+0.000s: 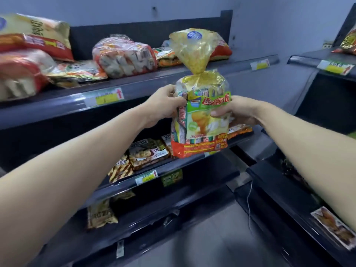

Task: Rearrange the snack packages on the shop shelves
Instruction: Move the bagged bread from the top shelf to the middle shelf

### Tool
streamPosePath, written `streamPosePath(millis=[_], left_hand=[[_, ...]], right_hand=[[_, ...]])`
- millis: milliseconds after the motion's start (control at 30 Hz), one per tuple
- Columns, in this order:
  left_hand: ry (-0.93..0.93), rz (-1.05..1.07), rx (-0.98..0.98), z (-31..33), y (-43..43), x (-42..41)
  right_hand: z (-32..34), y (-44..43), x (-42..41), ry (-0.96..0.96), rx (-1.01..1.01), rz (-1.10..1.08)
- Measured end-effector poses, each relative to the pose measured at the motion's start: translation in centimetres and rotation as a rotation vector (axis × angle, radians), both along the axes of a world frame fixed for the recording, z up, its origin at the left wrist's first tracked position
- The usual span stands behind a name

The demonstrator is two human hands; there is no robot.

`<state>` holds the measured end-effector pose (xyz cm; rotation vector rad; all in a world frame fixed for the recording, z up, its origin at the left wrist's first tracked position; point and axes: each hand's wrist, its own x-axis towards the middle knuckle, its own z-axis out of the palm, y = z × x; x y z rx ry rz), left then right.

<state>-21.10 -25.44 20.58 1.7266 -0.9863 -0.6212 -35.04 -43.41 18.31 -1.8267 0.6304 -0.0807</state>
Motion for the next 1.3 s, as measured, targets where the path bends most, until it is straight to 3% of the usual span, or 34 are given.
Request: streamPosePath(millis=[200,400,667,933,1167,1300], left_hand=[[-0.034,-0.026,0.161,-3.1,2.2,1.1],[0.124,0.010,0.181,-5.0,3.2,2.6],[0.194,0.226,0.243,-7.5,3.1,5.0],[0.317,0.375,0.169,-9.7,1.8,6.6],[0.347,0.702,0.086,-13.3,3.4,9.3],[0.394,0.752,0.006,-14.6,5.1,12.6]], right_hand=[[-2.1,1.9,1.7,-0.055,-0.162,-0.078],[-3.9,2.7,4.1,-0.116,-0.218,-0.062],[-6.2,1.5,8.8,-0.091,-0.222,0.055],[-7.9,-0.3,12.4,-0.104,-0.242,0.098],[-10.4,1.3,17.0,-0.127,-0.265,0.179],[-11.0,2.8,21.4,-0.095,-0.305,0.169]])
